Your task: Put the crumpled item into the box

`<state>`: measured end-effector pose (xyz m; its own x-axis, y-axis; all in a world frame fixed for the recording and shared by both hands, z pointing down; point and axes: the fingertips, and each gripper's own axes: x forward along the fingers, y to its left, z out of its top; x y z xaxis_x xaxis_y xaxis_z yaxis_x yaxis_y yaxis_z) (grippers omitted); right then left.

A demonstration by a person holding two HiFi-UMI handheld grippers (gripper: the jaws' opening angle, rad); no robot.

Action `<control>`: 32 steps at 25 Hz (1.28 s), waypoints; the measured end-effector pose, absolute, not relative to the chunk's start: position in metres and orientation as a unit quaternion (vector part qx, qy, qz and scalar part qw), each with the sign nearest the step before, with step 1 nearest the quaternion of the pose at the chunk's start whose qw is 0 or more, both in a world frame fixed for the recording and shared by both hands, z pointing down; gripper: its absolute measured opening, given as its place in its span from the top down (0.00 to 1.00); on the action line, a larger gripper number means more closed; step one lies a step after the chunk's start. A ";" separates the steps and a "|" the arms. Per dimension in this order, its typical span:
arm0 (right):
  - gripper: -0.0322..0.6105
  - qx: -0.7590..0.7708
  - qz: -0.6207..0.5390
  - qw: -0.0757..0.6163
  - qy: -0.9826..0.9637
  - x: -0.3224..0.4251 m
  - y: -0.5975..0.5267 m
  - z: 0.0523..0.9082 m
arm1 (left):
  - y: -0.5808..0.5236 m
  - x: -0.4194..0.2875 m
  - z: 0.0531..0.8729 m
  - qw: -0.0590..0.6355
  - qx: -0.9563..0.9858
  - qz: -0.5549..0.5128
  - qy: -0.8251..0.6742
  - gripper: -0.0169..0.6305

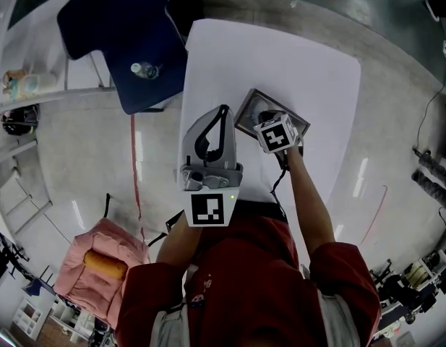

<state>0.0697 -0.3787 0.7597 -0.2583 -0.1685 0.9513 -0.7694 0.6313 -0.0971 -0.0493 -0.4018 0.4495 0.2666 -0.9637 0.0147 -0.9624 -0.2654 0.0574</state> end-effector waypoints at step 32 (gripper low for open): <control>0.84 0.407 0.284 0.440 -0.748 0.071 -0.359 0.682 | -0.356 -0.058 0.402 0.018 0.811 -0.052 -0.582 0.97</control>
<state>0.0715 -0.3587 0.6821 -0.2808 -0.3588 0.8902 -0.8590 0.5077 -0.0664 -0.0576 -0.3563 0.4024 0.3170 -0.9463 -0.0639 -0.9426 -0.3218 0.0892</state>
